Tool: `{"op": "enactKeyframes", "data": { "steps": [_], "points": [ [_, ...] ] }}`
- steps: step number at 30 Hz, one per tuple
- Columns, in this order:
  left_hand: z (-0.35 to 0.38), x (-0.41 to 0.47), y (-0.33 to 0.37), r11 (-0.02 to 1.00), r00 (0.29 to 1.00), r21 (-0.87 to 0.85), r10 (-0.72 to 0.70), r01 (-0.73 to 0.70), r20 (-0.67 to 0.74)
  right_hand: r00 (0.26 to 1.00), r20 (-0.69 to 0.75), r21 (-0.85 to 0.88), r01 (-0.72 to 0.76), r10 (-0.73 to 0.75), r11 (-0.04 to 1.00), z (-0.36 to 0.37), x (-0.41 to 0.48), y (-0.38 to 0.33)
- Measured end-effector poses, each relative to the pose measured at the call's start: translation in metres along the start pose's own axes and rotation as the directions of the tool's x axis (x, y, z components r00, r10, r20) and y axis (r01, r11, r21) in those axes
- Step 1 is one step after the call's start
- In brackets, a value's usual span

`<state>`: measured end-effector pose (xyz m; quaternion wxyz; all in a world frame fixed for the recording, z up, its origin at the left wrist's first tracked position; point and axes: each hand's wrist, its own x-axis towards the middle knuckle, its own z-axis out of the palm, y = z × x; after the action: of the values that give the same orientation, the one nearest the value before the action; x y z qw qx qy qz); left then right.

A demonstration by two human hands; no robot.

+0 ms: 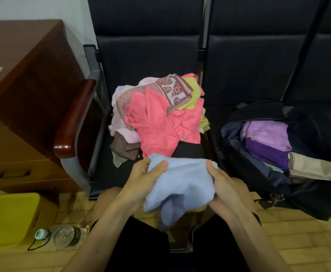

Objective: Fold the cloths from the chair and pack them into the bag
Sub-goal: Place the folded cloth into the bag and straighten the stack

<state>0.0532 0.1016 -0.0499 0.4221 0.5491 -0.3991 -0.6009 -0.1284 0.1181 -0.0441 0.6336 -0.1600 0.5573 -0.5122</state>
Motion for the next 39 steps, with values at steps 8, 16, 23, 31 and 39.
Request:
{"op": "enactKeyframes", "data": {
  "steps": [8,16,23,31,39],
  "points": [
    [-0.018,0.019,0.029,1.0,0.999,-0.01,0.01,-0.01,-0.031,0.961,0.183,-0.374,0.262,-0.206,0.89,-0.014,0.01,-0.03],
    [-0.021,0.021,0.082,0.993,1.0,-0.115,0.005,-0.003,0.017,0.847,0.395,-0.481,0.52,-0.355,0.706,0.018,0.01,-0.089],
    [-0.041,0.018,0.125,0.908,0.96,0.373,0.095,-0.193,0.265,0.711,0.609,-0.682,0.696,-0.352,0.225,0.034,0.01,-0.12],
    [-0.041,0.027,0.15,0.562,0.945,0.76,0.205,-0.327,0.255,0.67,0.627,-0.726,0.688,-0.397,0.015,0.05,0.005,-0.137],
    [-0.042,0.03,0.148,0.738,0.973,0.634,0.169,-0.232,0.159,0.881,0.447,-0.588,0.422,-0.157,0.69,0.062,0.002,-0.152]
  ]
}}
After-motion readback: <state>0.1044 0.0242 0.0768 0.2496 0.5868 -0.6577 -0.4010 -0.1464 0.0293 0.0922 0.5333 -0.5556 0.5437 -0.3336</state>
